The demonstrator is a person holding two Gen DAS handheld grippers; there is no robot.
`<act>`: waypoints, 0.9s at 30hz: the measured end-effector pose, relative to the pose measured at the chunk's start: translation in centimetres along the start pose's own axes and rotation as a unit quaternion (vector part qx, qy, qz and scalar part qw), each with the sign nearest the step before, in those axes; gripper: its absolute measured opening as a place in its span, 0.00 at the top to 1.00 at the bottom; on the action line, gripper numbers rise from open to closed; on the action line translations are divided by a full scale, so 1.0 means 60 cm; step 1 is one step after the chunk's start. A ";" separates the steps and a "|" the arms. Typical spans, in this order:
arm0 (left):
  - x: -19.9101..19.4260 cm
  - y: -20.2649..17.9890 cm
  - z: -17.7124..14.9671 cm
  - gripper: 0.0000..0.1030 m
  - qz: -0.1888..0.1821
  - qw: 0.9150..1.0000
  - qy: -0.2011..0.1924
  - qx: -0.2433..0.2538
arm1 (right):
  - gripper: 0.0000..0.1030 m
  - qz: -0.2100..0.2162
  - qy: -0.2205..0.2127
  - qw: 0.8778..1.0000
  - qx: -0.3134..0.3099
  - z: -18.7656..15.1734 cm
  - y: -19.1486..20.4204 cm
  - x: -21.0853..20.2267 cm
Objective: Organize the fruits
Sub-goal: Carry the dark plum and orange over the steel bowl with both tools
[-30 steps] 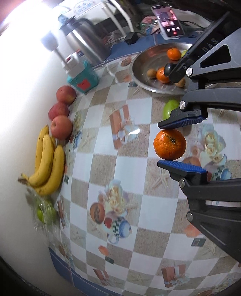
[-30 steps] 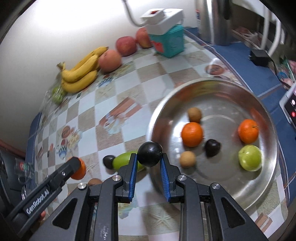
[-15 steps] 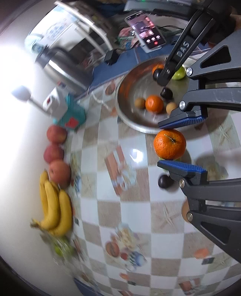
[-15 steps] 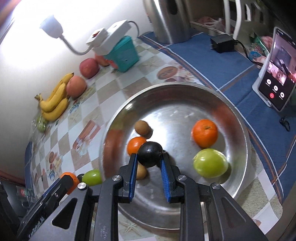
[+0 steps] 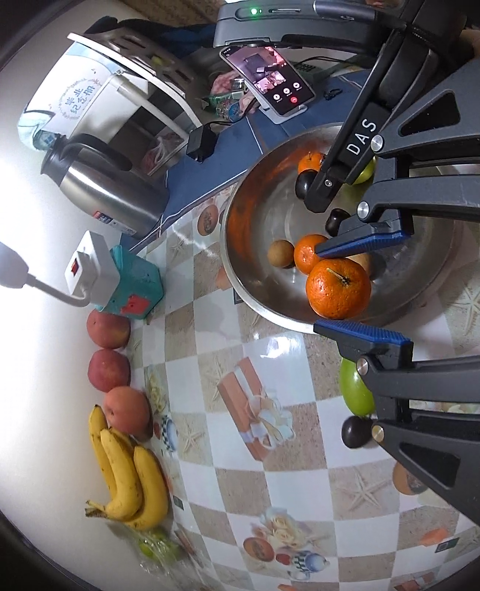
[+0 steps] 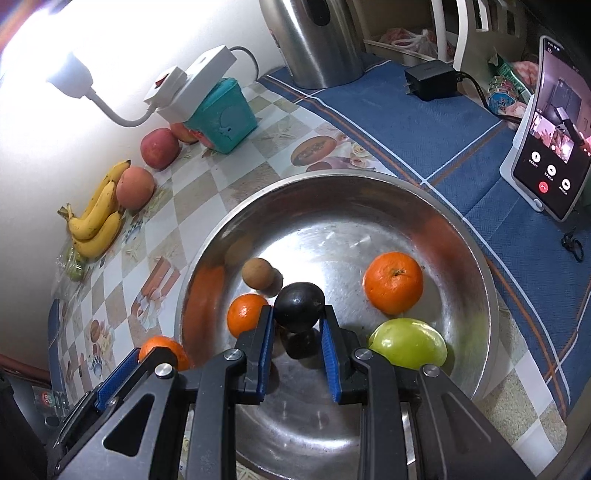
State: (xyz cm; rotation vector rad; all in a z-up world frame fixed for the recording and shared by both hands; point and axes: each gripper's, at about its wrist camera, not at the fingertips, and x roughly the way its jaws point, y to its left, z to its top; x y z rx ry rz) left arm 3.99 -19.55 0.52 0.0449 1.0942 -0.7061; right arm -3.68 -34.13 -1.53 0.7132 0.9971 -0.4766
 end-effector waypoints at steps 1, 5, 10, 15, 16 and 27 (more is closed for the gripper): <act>0.004 0.000 0.001 0.64 -0.001 1.000 0.002 -0.001 | 0.75 0.001 0.001 1.000 0.001 0.002 -0.001 0.002; 0.017 0.001 0.004 0.64 -0.003 1.000 0.007 -0.004 | 0.75 0.002 0.002 1.000 0.004 0.007 -0.005 0.008; 0.028 -0.005 0.007 0.64 -0.004 1.000 0.012 0.001 | 0.75 0.001 0.004 1.000 0.008 0.010 -0.009 0.013; 0.033 -0.006 0.005 0.64 -0.002 1.000 0.018 0.004 | 0.75 -0.003 0.009 1.000 0.013 0.008 -0.015 0.018; 0.033 -0.006 0.005 0.64 -0.002 1.000 0.018 0.003 | 0.75 -0.002 0.011 1.000 0.014 0.007 -0.016 0.019; 0.040 -0.004 0.001 0.64 0.000 1.000 0.029 0.002 | 0.74 -0.013 0.018 1.000 0.022 0.004 -0.019 0.022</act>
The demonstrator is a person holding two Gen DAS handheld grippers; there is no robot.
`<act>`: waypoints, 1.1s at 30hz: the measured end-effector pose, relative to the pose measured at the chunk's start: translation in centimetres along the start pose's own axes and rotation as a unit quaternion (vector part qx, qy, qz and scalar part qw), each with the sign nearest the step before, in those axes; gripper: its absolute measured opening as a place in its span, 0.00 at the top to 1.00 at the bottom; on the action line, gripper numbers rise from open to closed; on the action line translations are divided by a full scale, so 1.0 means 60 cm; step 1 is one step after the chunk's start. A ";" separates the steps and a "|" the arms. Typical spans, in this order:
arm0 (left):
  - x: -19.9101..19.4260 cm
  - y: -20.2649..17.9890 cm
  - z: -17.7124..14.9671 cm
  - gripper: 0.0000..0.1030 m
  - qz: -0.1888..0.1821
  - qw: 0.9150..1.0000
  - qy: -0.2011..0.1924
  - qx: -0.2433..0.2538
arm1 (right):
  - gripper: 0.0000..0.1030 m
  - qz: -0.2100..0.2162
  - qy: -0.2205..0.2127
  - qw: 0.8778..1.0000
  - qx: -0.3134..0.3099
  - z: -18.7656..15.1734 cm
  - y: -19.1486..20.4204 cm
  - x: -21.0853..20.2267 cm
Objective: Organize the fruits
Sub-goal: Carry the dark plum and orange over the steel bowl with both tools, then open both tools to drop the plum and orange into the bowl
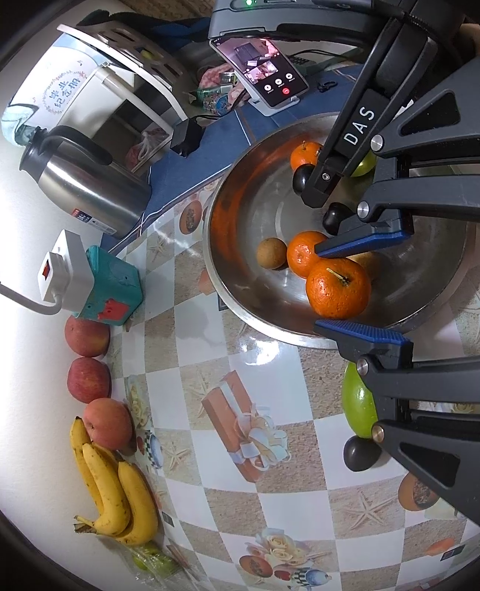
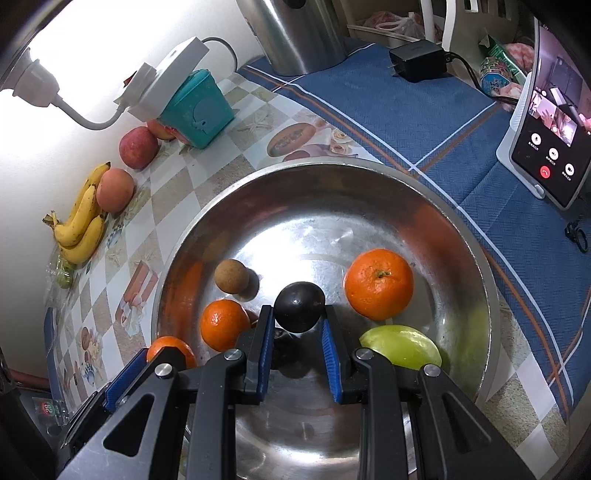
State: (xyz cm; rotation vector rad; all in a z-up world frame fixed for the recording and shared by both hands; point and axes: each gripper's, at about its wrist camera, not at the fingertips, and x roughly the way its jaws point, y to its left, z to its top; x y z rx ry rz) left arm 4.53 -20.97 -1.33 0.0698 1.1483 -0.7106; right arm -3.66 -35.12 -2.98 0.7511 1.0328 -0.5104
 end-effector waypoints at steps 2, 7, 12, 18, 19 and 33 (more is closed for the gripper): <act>0.001 -0.001 0.000 0.64 0.001 1.000 0.001 0.001 | 0.74 0.000 0.000 1.000 -0.001 0.000 0.001 -0.001; 0.002 0.000 0.000 0.64 0.002 1.000 0.002 0.000 | 0.73 -0.002 0.000 1.000 -0.002 0.000 0.002 -0.001; 0.001 0.003 0.000 0.62 0.003 1.000 0.004 -0.004 | 0.62 -0.002 -0.005 1.000 -0.001 0.002 0.002 -0.004; -0.003 0.004 0.002 0.61 0.000 1.000 0.004 -0.006 | 0.62 0.000 -0.013 1.000 -0.005 0.004 0.006 -0.016; -0.005 0.003 0.002 0.59 -0.001 1.000 0.002 -0.006 | 0.62 0.001 -0.016 1.000 -0.006 0.005 0.006 -0.019; -0.041 0.029 0.012 0.52 0.010 0.999 -0.012 -0.033 | 0.62 0.004 -0.029 1.000 -0.011 0.007 0.013 -0.037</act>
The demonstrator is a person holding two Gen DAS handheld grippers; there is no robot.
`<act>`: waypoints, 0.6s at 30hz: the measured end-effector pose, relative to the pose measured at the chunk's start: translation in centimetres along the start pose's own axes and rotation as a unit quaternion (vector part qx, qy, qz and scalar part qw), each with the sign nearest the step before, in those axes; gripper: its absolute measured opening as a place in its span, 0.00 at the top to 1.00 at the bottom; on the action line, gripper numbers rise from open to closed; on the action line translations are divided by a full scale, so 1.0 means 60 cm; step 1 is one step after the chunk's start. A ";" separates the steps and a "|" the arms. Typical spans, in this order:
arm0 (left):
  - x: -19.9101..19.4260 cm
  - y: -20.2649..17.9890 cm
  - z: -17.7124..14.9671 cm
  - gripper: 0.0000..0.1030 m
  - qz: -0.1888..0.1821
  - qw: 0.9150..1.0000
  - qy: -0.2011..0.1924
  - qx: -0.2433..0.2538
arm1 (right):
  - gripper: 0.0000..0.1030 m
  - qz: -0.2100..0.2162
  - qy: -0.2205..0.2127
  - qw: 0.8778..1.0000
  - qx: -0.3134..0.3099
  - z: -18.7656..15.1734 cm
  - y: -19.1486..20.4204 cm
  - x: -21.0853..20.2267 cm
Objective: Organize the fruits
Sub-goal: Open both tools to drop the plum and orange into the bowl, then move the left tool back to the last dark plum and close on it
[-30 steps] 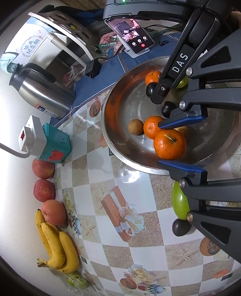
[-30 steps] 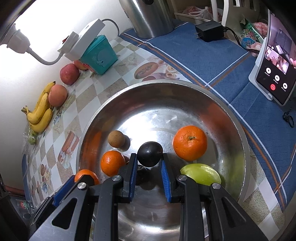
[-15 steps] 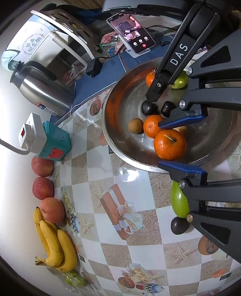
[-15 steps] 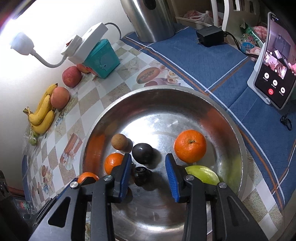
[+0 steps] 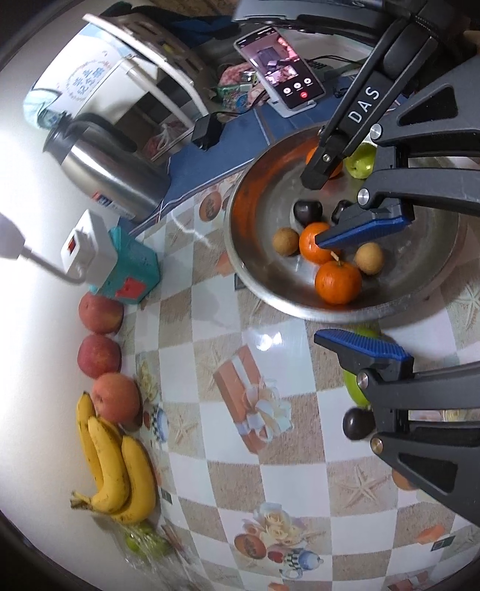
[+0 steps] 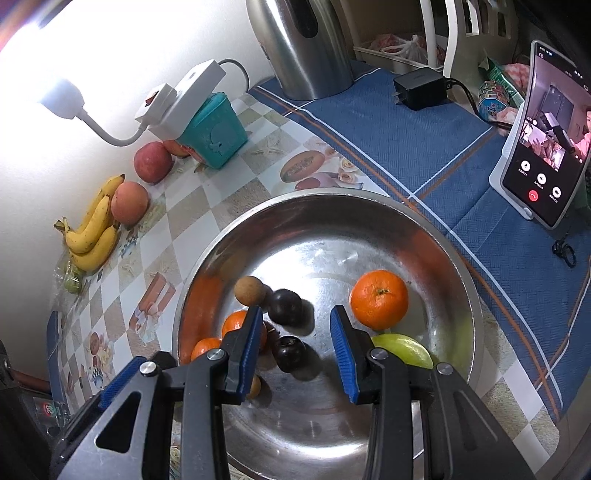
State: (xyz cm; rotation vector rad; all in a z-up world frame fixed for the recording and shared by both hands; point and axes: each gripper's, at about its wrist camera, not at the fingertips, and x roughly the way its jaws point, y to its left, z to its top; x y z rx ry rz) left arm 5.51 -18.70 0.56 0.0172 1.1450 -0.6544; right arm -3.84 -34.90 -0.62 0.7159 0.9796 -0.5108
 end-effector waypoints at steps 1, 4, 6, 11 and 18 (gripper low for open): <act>-0.003 0.006 0.001 0.52 0.004 1.000 0.000 -0.005 | 0.62 0.000 0.001 1.000 0.000 0.000 0.000 0.000; -0.011 0.027 0.005 0.51 0.025 0.999 -0.003 -0.025 | 0.62 -0.001 0.004 1.000 -0.002 -0.001 0.001 0.002; -0.018 0.046 0.006 0.49 0.053 0.998 -0.006 -0.043 | 0.62 -0.002 0.004 1.000 -0.004 -0.002 0.003 0.003; -0.034 0.099 0.004 0.49 0.110 0.990 -0.008 -0.091 | 0.62 -0.004 0.008 1.000 -0.015 -0.006 0.013 0.004; -0.060 0.155 -0.002 0.46 0.153 0.979 -0.018 -0.130 | 0.62 -0.003 0.010 0.999 -0.045 -0.015 0.043 0.003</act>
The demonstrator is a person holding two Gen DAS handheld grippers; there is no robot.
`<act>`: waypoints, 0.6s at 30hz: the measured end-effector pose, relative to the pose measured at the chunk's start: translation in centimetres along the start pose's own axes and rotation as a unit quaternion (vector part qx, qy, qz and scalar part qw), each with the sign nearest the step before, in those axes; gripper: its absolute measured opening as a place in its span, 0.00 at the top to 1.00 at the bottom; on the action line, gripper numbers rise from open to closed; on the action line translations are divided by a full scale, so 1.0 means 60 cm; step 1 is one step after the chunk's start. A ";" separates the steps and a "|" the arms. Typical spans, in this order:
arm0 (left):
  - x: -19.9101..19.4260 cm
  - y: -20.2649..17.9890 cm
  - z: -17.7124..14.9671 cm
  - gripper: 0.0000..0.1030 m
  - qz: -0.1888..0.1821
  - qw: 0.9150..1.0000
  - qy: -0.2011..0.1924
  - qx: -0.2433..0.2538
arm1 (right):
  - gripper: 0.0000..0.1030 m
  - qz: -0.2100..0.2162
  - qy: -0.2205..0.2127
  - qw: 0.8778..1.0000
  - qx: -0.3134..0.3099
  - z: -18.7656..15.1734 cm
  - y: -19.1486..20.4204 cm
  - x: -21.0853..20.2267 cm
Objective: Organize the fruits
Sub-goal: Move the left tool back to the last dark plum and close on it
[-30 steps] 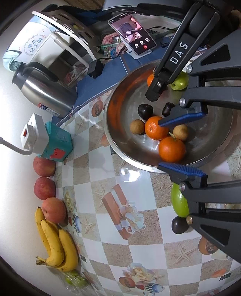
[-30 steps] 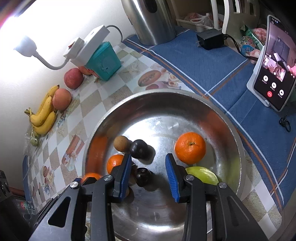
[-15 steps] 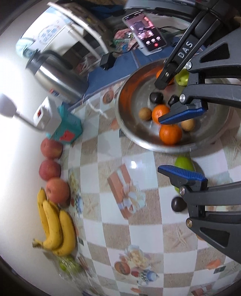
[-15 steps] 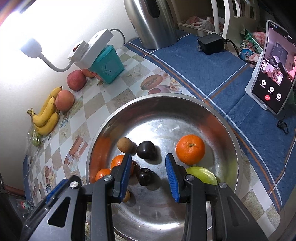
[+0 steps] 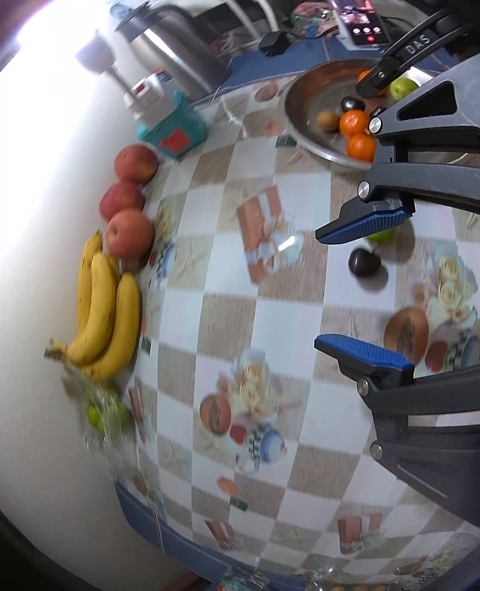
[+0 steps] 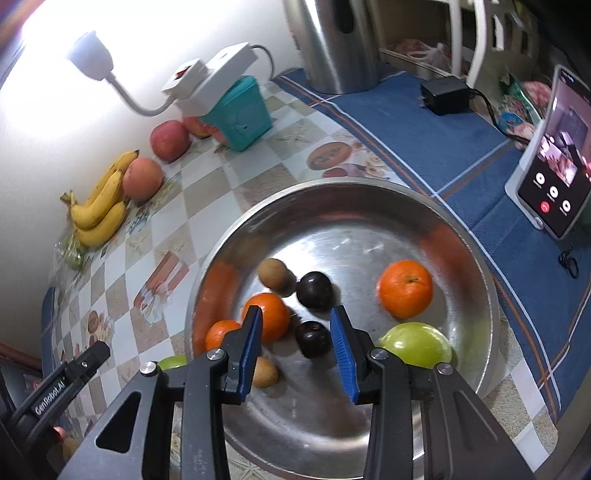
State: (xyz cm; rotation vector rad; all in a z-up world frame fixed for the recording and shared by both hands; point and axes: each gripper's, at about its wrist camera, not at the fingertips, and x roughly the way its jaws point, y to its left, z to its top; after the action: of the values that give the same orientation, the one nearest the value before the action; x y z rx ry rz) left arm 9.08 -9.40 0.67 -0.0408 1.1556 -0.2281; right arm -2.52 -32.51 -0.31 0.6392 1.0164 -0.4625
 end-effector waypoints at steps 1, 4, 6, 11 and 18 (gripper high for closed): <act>0.000 0.005 0.002 0.46 0.003 1.000 -0.001 -0.004 | 0.62 0.000 0.000 1.000 -0.005 -0.001 0.005 0.000; -0.004 0.029 0.006 0.45 0.007 1.000 -0.002 -0.024 | 0.62 0.001 0.001 1.000 -0.022 -0.006 0.021 -0.001; -0.005 0.043 0.009 0.43 0.010 0.999 -0.003 -0.036 | 0.62 0.001 0.002 0.999 -0.033 -0.009 0.031 0.000; -0.001 0.078 0.012 0.26 0.020 0.998 0.003 -0.066 | 0.40 -0.004 0.005 0.999 -0.053 -0.015 0.050 0.006; 0.013 0.100 0.009 0.00 0.048 0.996 0.011 -0.079 | 0.25 -0.015 0.009 0.997 -0.072 -0.022 0.063 0.012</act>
State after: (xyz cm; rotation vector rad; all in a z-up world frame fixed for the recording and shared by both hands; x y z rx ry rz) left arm 10.84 -3.73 -0.74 -0.1226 1.1929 -0.0513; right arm -0.65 -28.87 -0.42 0.5008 1.0668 -0.4077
